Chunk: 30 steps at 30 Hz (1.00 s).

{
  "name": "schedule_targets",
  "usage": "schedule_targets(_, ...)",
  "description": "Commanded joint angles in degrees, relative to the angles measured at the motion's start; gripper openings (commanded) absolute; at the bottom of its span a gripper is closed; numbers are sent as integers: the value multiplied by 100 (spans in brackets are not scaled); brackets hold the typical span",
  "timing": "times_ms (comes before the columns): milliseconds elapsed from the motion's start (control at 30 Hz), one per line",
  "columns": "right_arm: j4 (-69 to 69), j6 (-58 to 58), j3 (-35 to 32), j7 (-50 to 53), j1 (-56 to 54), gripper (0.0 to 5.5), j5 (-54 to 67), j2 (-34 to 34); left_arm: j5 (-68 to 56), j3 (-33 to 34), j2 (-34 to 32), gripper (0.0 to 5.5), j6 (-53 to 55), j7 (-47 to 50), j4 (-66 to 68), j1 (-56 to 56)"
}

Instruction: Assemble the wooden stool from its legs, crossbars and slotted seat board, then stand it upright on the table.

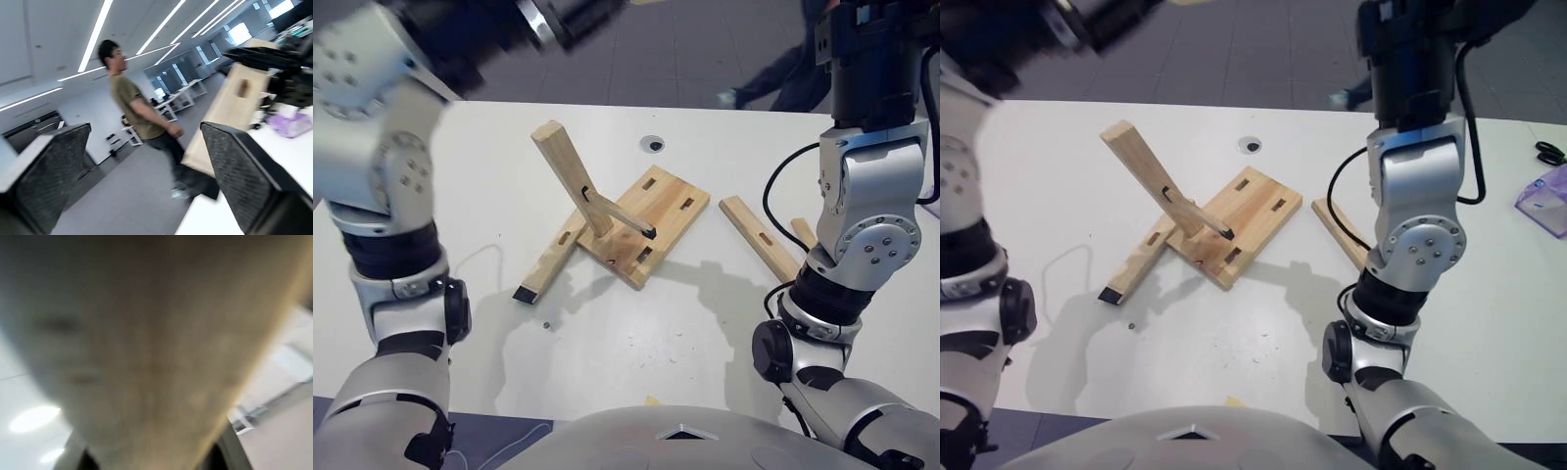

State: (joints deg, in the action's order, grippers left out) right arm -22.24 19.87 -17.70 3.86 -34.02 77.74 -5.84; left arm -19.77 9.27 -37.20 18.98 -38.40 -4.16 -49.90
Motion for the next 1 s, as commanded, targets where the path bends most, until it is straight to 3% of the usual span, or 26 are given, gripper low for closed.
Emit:
schedule_targets(33,-19,-66,-233,1,160,102,-146,-233,1892,-759,-469,490,-995,855,1747,1168)
schedule_targets(133,-59,13,-272,39,332,102,-166,-333,2118,-1087,-149,538,-1021,944,1350,2209)
schedule_targets(267,-80,68,-351,64,395,102,-210,-525,1131,-1101,573,540,35,774,-335,2839)
schedule_targets(533,260,255,-436,-31,215,102,-197,-892,243,-1208,344,540,986,83,-2352,2800)
schedule_targets(667,330,387,-419,-129,218,102,-190,-1003,524,-732,447,540,698,583,-1803,2324)
schedule_targets(767,385,466,-499,-192,283,102,-192,-1120,-1382,116,756,540,1759,460,-2243,1986)
schedule_targets(867,460,513,-554,-228,338,102,-182,-1173,-3117,533,240,540,2639,-271,-2579,2202)
schedule_targets(1000,395,562,-471,-246,428,102,-230,-1122,-3404,185,-426,540,2999,-912,-2980,2670)
